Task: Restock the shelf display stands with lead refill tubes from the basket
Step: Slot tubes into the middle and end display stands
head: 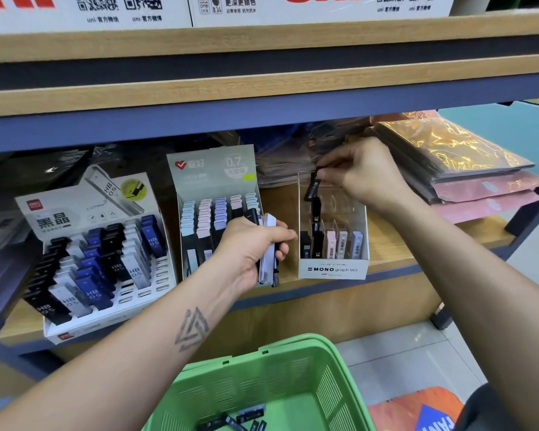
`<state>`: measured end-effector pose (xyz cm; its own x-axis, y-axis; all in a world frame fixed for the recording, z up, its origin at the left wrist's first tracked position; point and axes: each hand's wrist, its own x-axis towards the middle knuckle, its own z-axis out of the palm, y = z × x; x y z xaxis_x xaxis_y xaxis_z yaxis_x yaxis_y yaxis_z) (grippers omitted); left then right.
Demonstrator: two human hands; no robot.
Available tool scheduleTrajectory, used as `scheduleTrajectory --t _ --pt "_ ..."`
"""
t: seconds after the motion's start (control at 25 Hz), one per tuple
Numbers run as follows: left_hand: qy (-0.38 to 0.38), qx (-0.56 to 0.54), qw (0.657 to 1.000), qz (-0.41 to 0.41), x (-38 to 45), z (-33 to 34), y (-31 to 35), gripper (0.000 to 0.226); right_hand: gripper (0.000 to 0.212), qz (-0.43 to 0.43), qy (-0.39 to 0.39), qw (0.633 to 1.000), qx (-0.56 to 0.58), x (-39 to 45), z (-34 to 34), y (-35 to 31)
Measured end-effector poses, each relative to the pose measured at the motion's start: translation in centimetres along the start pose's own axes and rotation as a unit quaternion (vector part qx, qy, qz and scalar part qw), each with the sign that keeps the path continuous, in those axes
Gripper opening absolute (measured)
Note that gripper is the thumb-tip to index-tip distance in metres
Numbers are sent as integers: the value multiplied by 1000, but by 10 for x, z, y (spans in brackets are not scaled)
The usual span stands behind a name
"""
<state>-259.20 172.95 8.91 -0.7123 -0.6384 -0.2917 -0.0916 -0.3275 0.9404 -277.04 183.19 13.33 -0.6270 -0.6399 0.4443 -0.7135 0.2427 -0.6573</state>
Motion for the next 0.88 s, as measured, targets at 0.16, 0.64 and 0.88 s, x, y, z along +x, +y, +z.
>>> scheduleTrajectory --t 0.16,0.64,0.88 --pt "-6 2 1000 -3 0 -2 1 18 17 -19 43 995 -88 6 13 1" --pt "-17 13 1000 -1 2 -4 0 13 10 -15 3 973 -230 2 54 4" --pt "-22 13 1000 2 2 -3 0 14 10 7 -1 966 -259 -1 63 7"
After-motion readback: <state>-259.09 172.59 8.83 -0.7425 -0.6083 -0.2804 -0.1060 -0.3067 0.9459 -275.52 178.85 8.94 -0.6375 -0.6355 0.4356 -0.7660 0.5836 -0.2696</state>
